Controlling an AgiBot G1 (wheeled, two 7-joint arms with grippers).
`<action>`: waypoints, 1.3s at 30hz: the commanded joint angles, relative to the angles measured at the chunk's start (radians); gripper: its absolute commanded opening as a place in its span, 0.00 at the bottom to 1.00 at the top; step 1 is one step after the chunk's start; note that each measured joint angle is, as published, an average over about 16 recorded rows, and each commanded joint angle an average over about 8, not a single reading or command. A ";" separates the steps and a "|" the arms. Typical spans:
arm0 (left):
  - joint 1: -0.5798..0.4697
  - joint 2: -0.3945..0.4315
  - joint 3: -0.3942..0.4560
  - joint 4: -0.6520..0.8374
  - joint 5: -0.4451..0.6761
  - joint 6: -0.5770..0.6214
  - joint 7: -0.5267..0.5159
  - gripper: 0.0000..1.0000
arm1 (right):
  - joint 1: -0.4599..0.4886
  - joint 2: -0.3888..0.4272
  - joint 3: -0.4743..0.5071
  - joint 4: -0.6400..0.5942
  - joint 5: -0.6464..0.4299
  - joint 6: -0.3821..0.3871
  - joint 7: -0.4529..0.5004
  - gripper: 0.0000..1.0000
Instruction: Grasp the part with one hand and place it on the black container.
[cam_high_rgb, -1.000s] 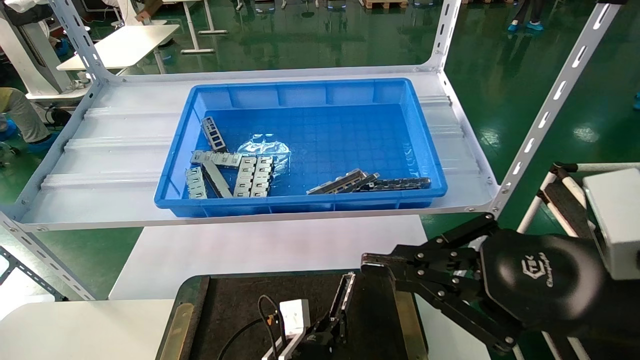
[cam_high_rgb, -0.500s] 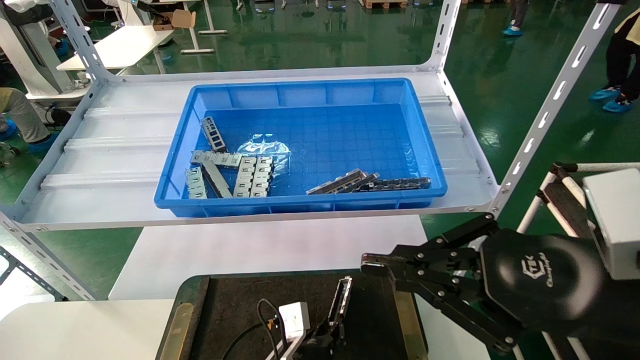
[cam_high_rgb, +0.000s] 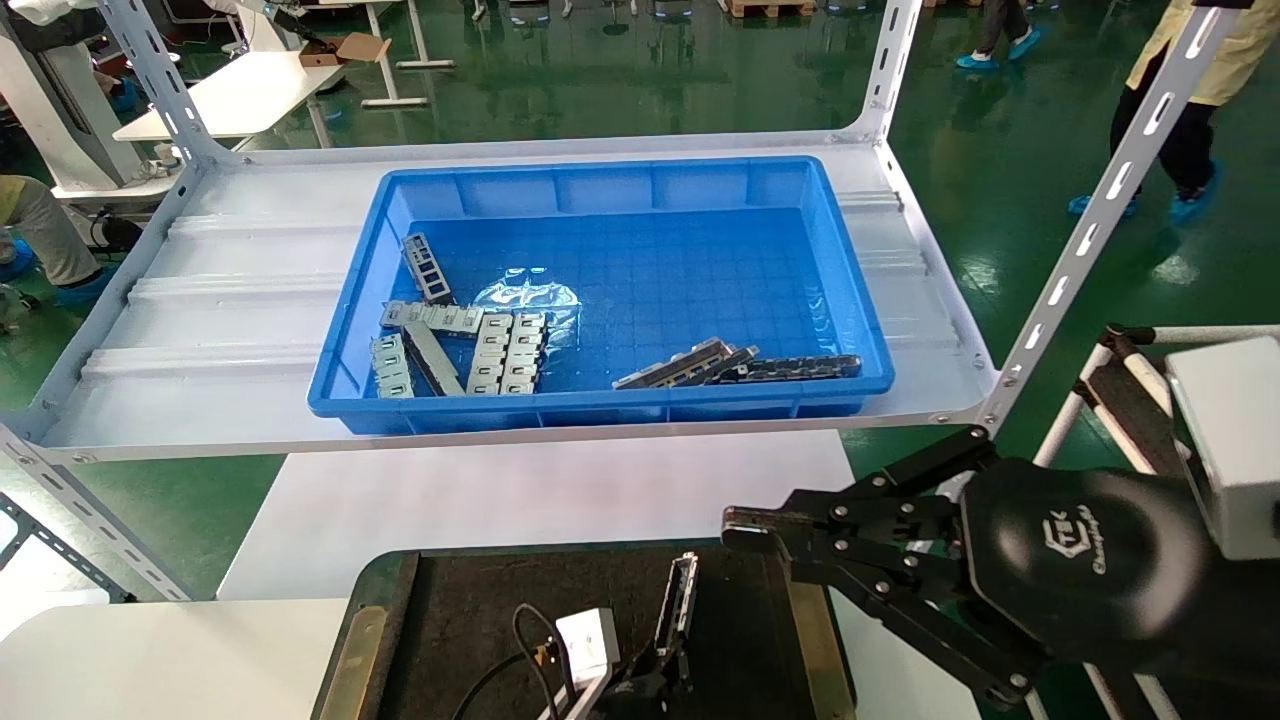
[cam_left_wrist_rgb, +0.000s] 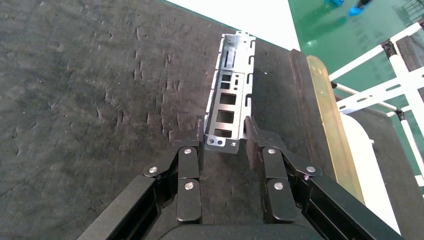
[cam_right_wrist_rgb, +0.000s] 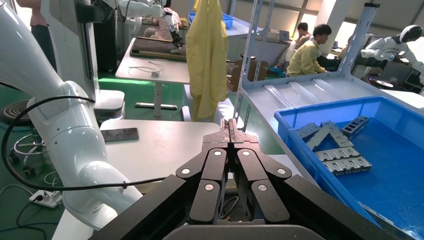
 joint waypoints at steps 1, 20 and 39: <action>-0.004 0.001 0.012 -0.002 -0.002 -0.007 -0.011 0.21 | 0.000 0.000 0.000 0.000 0.000 0.000 0.000 0.58; -0.038 0.001 0.094 0.003 -0.002 -0.040 -0.128 1.00 | 0.000 0.000 0.000 0.000 0.000 0.000 0.000 1.00; -0.089 -0.085 0.143 -0.072 0.111 0.067 -0.181 1.00 | 0.000 0.000 -0.001 0.000 0.001 0.000 0.000 1.00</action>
